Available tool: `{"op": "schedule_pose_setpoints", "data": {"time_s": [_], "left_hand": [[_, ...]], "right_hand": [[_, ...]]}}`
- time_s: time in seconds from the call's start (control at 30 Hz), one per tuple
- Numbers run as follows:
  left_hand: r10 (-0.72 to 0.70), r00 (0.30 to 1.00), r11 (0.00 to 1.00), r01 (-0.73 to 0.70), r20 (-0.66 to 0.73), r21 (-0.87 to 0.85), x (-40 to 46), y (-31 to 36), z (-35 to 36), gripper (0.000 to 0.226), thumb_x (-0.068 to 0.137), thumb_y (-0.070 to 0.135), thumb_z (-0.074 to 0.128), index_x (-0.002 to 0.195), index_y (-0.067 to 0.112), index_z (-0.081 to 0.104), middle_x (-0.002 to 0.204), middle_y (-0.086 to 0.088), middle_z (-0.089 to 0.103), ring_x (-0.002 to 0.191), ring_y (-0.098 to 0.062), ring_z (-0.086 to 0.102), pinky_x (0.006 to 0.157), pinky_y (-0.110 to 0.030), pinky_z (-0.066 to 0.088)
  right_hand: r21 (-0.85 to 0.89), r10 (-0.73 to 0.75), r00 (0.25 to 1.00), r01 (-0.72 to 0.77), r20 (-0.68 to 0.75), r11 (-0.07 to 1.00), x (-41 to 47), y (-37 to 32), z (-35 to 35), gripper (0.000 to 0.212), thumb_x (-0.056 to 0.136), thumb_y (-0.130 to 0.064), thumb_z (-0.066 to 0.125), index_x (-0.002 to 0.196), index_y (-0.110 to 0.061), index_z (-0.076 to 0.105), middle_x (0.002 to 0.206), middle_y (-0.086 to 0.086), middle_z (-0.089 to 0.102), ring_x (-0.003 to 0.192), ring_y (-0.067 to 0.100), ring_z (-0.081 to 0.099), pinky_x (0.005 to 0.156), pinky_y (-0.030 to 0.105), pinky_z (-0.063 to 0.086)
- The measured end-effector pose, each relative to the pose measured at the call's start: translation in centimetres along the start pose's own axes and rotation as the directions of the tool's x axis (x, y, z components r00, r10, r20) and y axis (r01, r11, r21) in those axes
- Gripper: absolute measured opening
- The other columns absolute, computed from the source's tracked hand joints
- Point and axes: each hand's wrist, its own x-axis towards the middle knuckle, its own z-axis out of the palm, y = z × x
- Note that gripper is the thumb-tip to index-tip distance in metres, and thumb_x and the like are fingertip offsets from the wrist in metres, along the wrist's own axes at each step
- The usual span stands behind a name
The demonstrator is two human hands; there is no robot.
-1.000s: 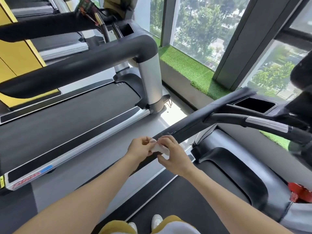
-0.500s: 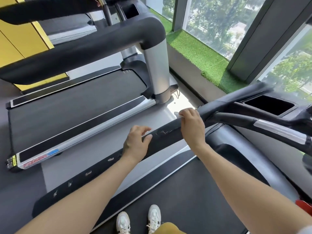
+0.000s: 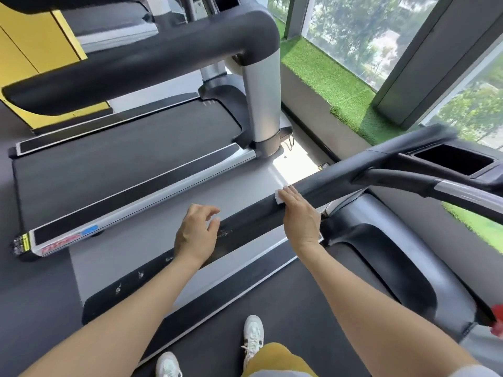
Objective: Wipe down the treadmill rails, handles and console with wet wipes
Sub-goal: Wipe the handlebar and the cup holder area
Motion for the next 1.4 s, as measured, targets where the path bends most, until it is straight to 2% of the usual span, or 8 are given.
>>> {"op": "schedule_pose_setpoints", "data": {"time_s": [0.3, 0.4, 0.5, 0.6, 0.7, 0.83, 1.07, 1.4], "left_hand": [[0.081, 0.988, 0.997, -0.082, 0.130, 0.002, -1.3, -4.7, -3.3, 0.019, 0.096, 0.023, 0.052, 0.112, 0.019, 0.062, 0.119, 0.000, 0.053, 0.101, -0.016, 0.056, 0.081, -0.027, 0.046], [0.082, 0.977, 0.995, -0.090, 0.199, 0.032, -1.7, -6.1, -4.0, 0.021, 0.095, 0.024, 0.053, 0.115, 0.020, 0.060, 0.119, 0.001, 0.051, 0.104, -0.017, 0.056, 0.088, -0.034, 0.049], [0.077, 0.964, 0.994, -0.094, 0.253, 0.056, -1.9, -6.4, -4.1, 0.024, 0.095, 0.026, 0.052, 0.118, 0.020, 0.059, 0.120, 0.001, 0.051, 0.105, -0.019, 0.055, 0.088, -0.035, 0.046], [0.093, 0.960, 0.991, -0.114, 0.263, 0.067, -1.4, -5.2, -3.5, 0.026, 0.095, 0.028, 0.052, 0.119, 0.019, 0.058, 0.120, -0.001, 0.051, 0.105, -0.021, 0.055, 0.088, -0.036, 0.045], [0.126, 0.963, 0.990, -0.137, 0.239, 0.032, -0.5, -3.2, -2.3, 0.027, 0.095, 0.027, 0.053, 0.120, 0.018, 0.057, 0.121, -0.002, 0.051, 0.108, -0.021, 0.056, 0.091, -0.037, 0.046], [0.150, 0.962, 0.988, -0.157, 0.228, 0.013, 0.6, -0.3, -0.4, 0.026, 0.095, 0.026, 0.053, 0.120, 0.018, 0.057, 0.121, -0.001, 0.051, 0.107, -0.020, 0.056, 0.090, -0.037, 0.048], [0.151, 0.967, 0.987, -0.160, 0.206, 0.024, 1.5, 1.6, 1.7, 0.024, 0.096, 0.025, 0.052, 0.119, 0.018, 0.057, 0.119, -0.001, 0.051, 0.105, -0.020, 0.056, 0.089, -0.038, 0.050], [0.116, 0.979, 0.990, -0.128, 0.170, 0.061, 1.2, -1.2, 0.1, 0.026, 0.096, 0.024, 0.052, 0.120, 0.019, 0.057, 0.123, -0.002, 0.051, 0.108, -0.018, 0.055, 0.086, -0.029, 0.046]], "right_hand": [[0.066, 0.052, 0.992, -0.060, 0.114, 0.996, -5.5, -8.6, 3.5, 0.052, 0.087, 0.013, 0.040, 0.123, -0.018, 0.062, 0.139, -0.005, 0.052, 0.136, 0.009, 0.036, 0.103, 0.028, 0.040], [0.059, 0.044, 0.990, -0.052, 0.135, 0.997, -7.0, -10.9, 4.3, 0.049, 0.085, 0.013, 0.043, 0.117, -0.019, 0.064, 0.133, -0.008, 0.057, 0.135, 0.008, 0.038, 0.097, 0.027, 0.043], [0.081, 0.006, 0.983, -0.021, 0.182, 0.997, -7.9, -12.4, 4.1, 0.045, 0.085, 0.009, 0.043, 0.110, -0.023, 0.063, 0.112, -0.009, 0.065, 0.118, 0.014, 0.055, 0.075, 0.025, 0.044], [0.264, 0.107, 0.977, -0.153, 0.183, 0.952, -6.8, -11.9, 2.5, 0.040, 0.094, -0.001, 0.041, 0.120, -0.022, 0.063, 0.112, -0.004, 0.068, 0.102, 0.019, 0.062, 0.084, 0.033, 0.049], [0.348, 0.243, 0.969, -0.246, 0.054, 0.905, -3.9, -9.0, 0.0, 0.035, 0.097, -0.005, 0.041, 0.121, -0.017, 0.063, 0.112, 0.000, 0.068, 0.101, 0.022, 0.062, 0.084, 0.033, 0.049], [0.229, 0.314, 0.949, -0.297, -0.041, 0.927, 0.5, -3.0, -2.5, 0.035, 0.098, -0.007, 0.040, 0.125, -0.015, 0.060, 0.118, 0.002, 0.066, 0.108, 0.023, 0.059, 0.083, 0.026, 0.040], [-0.027, 0.194, 0.980, -0.196, -0.052, 0.980, 4.4, 3.7, -3.3, 0.043, 0.092, 0.006, 0.040, 0.125, -0.013, 0.060, 0.124, 0.004, 0.062, 0.116, 0.024, 0.052, 0.095, 0.034, 0.040], [-0.071, 0.117, 0.986, -0.110, 0.114, 0.991, 2.1, -0.4, -1.9, 0.048, 0.080, 0.014, 0.040, 0.113, -0.012, 0.064, 0.120, 0.003, 0.063, 0.114, 0.023, 0.052, 0.087, 0.028, 0.037]]}}
